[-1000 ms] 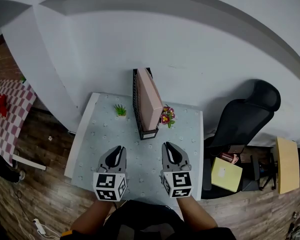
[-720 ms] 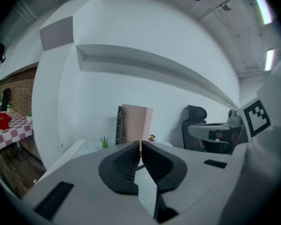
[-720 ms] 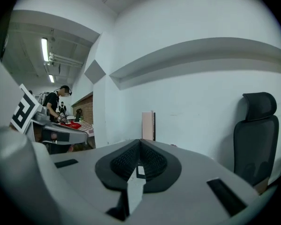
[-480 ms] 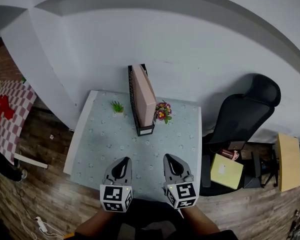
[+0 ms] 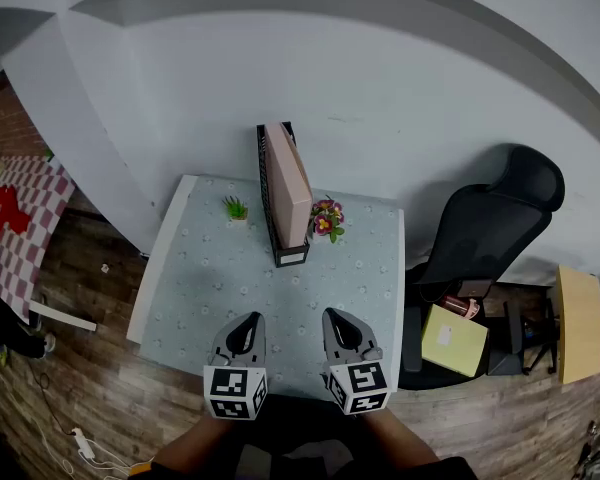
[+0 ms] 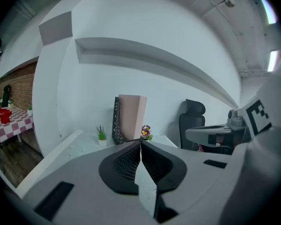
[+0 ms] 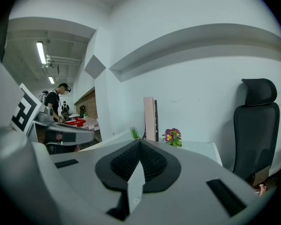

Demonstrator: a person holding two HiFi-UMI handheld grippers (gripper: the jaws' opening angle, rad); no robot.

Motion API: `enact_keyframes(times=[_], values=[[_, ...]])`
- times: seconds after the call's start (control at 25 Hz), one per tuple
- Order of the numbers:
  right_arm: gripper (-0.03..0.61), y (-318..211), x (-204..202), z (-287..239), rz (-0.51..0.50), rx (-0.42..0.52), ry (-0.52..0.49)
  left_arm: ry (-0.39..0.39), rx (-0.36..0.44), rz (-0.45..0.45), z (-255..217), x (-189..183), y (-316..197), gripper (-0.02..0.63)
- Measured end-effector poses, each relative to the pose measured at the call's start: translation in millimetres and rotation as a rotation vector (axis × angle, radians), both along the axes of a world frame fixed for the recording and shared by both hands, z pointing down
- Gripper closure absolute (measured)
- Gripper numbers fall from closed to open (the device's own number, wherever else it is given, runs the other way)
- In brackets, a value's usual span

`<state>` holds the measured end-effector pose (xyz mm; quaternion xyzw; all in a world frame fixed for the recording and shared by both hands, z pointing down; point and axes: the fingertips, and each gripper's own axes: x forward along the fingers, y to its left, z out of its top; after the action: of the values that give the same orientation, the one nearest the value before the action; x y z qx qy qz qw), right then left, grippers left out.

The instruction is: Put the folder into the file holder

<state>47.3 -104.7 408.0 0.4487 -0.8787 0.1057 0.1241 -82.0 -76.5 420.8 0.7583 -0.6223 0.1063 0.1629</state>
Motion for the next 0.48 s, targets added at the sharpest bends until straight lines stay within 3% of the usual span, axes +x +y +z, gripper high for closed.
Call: enact_keyframes(times=[0.48], values=[[0.565, -4.7, -3.6, -2.0, 0.012, 0.003, -0.006, -0.002, 0.000, 0.004, 1.3, -3.3, -2.4, 0.597]])
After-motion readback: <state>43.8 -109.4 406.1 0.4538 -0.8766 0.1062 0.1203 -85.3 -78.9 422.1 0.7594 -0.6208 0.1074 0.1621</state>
